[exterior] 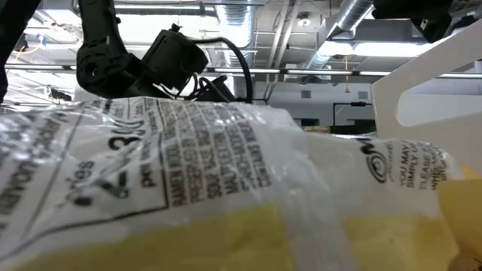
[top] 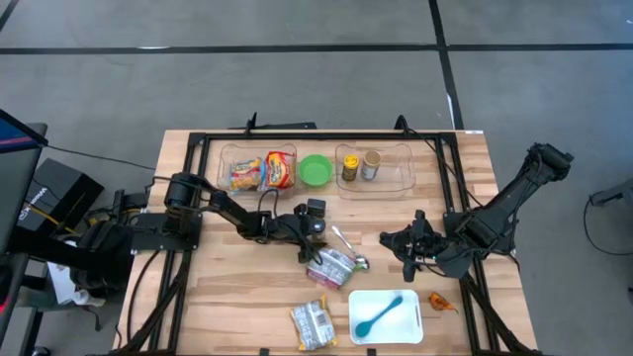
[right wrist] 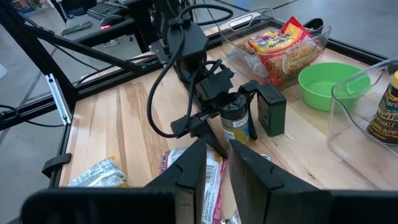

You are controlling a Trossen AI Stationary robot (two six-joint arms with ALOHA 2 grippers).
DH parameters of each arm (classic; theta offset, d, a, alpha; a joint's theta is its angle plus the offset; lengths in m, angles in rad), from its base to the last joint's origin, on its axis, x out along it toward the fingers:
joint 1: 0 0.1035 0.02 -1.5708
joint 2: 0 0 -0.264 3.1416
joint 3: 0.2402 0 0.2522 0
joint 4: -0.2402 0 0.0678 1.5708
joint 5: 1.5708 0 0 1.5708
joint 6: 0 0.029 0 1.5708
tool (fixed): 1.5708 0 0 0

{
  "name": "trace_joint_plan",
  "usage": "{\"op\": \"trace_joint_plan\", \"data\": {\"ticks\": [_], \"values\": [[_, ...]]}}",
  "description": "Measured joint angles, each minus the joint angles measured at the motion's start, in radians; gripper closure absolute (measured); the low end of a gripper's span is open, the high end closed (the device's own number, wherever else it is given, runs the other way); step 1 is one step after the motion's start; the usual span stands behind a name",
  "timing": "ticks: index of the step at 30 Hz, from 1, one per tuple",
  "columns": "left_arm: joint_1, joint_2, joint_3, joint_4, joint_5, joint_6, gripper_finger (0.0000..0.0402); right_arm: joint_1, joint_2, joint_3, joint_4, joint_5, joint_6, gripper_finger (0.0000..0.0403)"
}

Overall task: Pick & Place Food Item
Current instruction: Put the transparent spice bottle in the right transparent bin

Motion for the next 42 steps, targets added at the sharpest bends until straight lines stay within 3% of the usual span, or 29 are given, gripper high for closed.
{"op": "trace_joint_plan", "data": {"ticks": [21, 42], "values": [[0.013, -0.006, 0.000, -0.003, -0.002, 0.018, 0.0211, 0.000, 0.000, 0.000, -0.002, 0.000, 0.000, 0.0340], [0.013, -0.006, 0.000, -0.002, -0.002, 0.018, 0.0222, -0.001, 0.000, 0.000, -0.002, 0.000, 0.000, 0.0340]]}}
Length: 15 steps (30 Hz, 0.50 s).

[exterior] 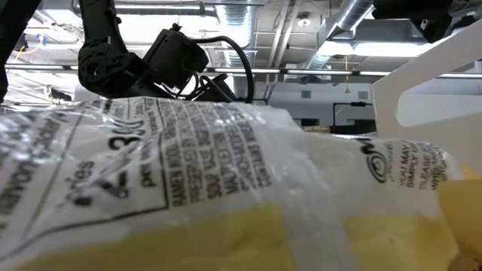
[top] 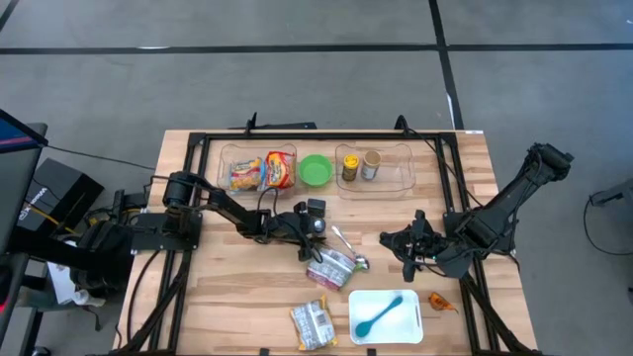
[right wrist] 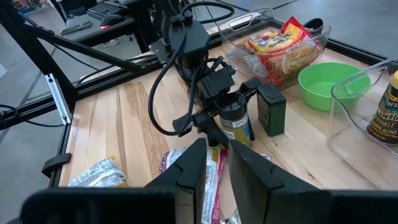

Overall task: Pick & Place Food Item
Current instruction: Put the transparent spice bottle in the right transparent bin

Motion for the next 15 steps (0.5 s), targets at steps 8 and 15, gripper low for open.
{"op": "trace_joint_plan", "data": {"ticks": [8, 15], "values": [[0.000, -0.004, 0.000, -0.004, 0.000, 0.000, 0.0224, 0.000, 0.000, 0.000, 0.000, 0.000, 0.000, 0.0340], [0.000, -0.111, 0.000, -0.108, 0.002, 0.000, 0.0224, 0.000, 0.000, 0.000, -0.001, 0.000, 0.000, 0.0340]]}}
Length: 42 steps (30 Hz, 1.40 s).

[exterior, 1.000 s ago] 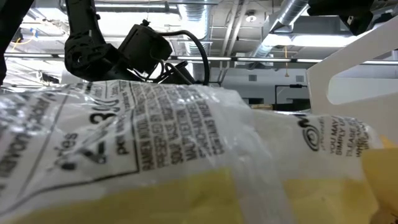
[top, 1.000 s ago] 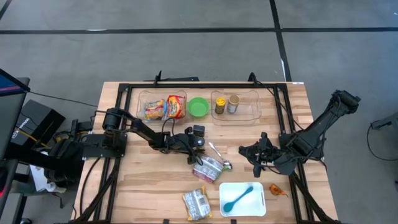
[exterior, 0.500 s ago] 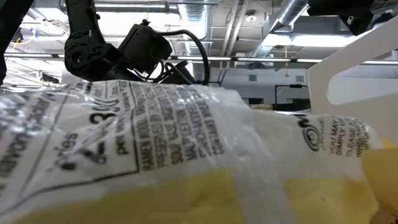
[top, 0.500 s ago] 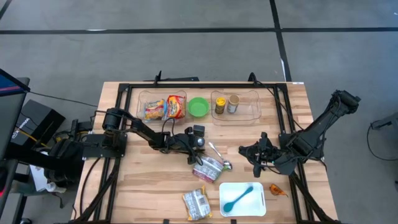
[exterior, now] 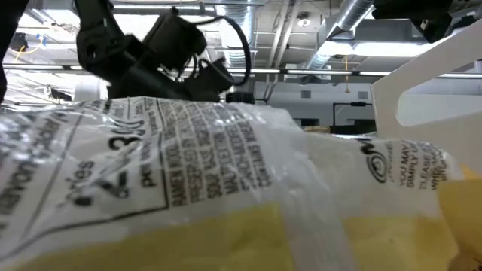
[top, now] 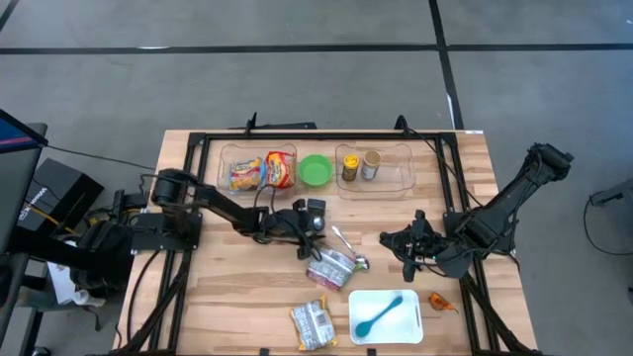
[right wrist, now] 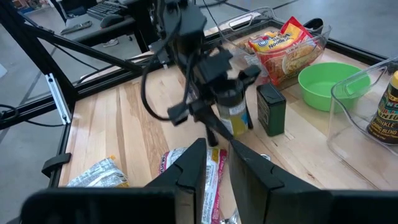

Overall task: Pick & Place Food Item
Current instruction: Put the transparent spice bottle in the right transparent bin

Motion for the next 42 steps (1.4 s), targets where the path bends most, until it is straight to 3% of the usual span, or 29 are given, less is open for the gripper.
{"op": "trace_joint_plan", "data": {"ticks": [8, 12, 18, 30, 35, 42], "values": [[-0.007, -0.253, 0.000, -0.237, 0.001, 0.000, 0.0224, 0.001, 0.000, 0.000, -0.004, 0.000, 0.000, 0.0340], [-0.009, -0.378, 0.000, -0.332, 0.050, -0.001, 0.0224, 0.000, 0.000, 0.000, -0.005, 0.000, 0.000, 0.0340], [-0.009, -0.468, 0.000, -0.352, 0.100, -0.001, 0.0223, 0.000, 0.000, 0.000, -0.007, 0.000, 0.000, 0.0340], [-0.009, -0.412, 0.023, -0.234, 0.103, -0.002, 0.0223, -0.043, 0.000, 0.000, -0.017, 0.000, -0.003, 0.0340], [-0.009, -0.330, 0.096, -0.236, 0.110, -0.001, 0.0222, -0.095, 0.000, 0.000, -0.037, 0.000, -0.003, 0.0340], [0.013, -0.182, 0.227, -0.276, 0.215, 0.000, 0.0222, -0.148, 0.000, 0.000, -0.076, -0.036, -0.003, 0.0340]]}}
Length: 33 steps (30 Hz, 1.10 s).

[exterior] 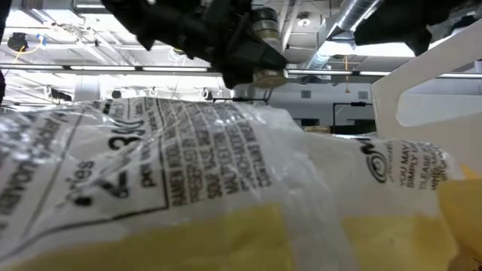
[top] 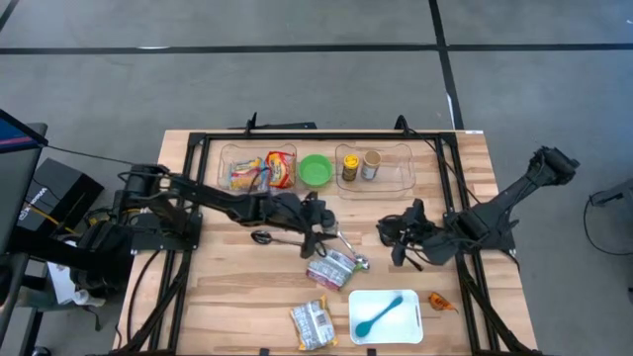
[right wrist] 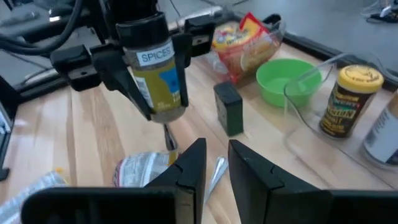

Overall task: Pick & Place Food Item
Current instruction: Put the transparent spice bottle in the right transparent bin

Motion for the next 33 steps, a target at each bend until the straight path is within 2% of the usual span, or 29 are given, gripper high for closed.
{"op": "trace_joint_plan", "data": {"ticks": [6, 8, 12, 25, 29, 33], "values": [[0.018, 0.084, 0.123, -0.109, 0.009, 0.000, 0.0222, -0.033, 0.000, 0.000, -0.042, -0.053, 0.000, 0.0340], [0.024, 0.104, 0.148, -0.124, 0.050, 0.000, 0.0222, -0.044, 0.000, 0.000, -0.040, -0.074, -0.006, 0.0340], [0.028, 0.116, 0.153, -0.131, 0.132, 0.000, 0.0222, -0.060, 0.000, 0.000, -0.028, -0.134, -0.076, 0.0340], [0.020, 0.115, 0.153, -0.118, 0.134, 0.053, 0.0224, -0.142, 0.002, 0.000, 0.003, -0.311, -0.140, 0.0337], [0.020, 0.115, 0.153, -0.118, 0.134, 0.053, 0.0222, -0.161, 0.021, 0.000, 0.120, -0.367, -0.236, 0.0309], [0.020, 0.115, 0.153, -0.120, 0.134, 0.053, 0.0223, -0.182, 0.052, 0.000, 0.197, -0.384, -0.285, 0.0250]]}}
